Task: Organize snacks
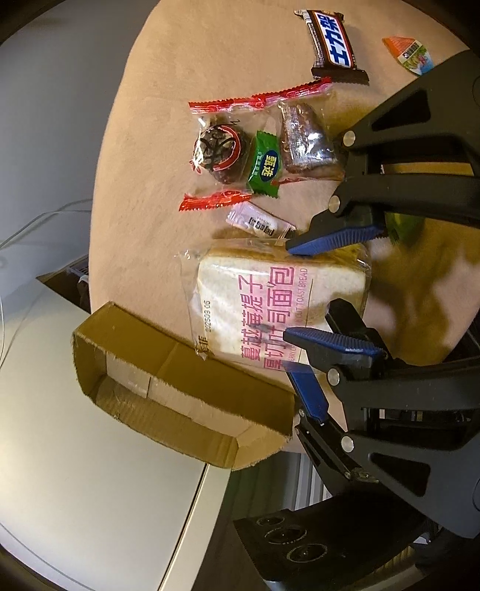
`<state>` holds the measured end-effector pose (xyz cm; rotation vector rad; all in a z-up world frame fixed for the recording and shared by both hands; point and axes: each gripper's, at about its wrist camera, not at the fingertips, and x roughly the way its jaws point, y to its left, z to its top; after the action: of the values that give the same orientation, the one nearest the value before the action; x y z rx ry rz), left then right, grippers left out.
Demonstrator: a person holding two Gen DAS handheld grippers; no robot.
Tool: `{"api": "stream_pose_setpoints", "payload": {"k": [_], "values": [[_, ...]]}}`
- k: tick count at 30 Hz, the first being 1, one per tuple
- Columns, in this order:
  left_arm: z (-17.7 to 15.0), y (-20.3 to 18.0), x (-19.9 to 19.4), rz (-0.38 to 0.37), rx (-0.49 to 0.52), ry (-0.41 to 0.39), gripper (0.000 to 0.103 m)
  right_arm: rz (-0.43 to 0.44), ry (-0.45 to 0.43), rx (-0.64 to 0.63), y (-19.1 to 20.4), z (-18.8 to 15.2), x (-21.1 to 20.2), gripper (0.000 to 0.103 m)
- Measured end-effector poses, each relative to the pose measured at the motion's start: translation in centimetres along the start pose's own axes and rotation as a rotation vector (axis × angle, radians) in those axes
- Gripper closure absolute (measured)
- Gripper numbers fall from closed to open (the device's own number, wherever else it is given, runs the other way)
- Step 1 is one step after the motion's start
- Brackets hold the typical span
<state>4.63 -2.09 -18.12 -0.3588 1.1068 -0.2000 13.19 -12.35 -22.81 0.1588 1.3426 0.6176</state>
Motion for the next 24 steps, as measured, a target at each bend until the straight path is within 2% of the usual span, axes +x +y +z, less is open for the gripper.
{"api": "stream_pose_setpoints", "payload": {"k": [14,24], "values": [[0.3,0.2,-5.3,0.019,0.015,-0.134,0.044,0.02,-0.075,-0.092,4.4,0.7,-3.8,0.06],[0.8,4.0,-7.4,0.069,-0.041,-0.193,0.044,0.043,-0.065,-0.18,8.9,2.8,-2.0,0.06]]}}
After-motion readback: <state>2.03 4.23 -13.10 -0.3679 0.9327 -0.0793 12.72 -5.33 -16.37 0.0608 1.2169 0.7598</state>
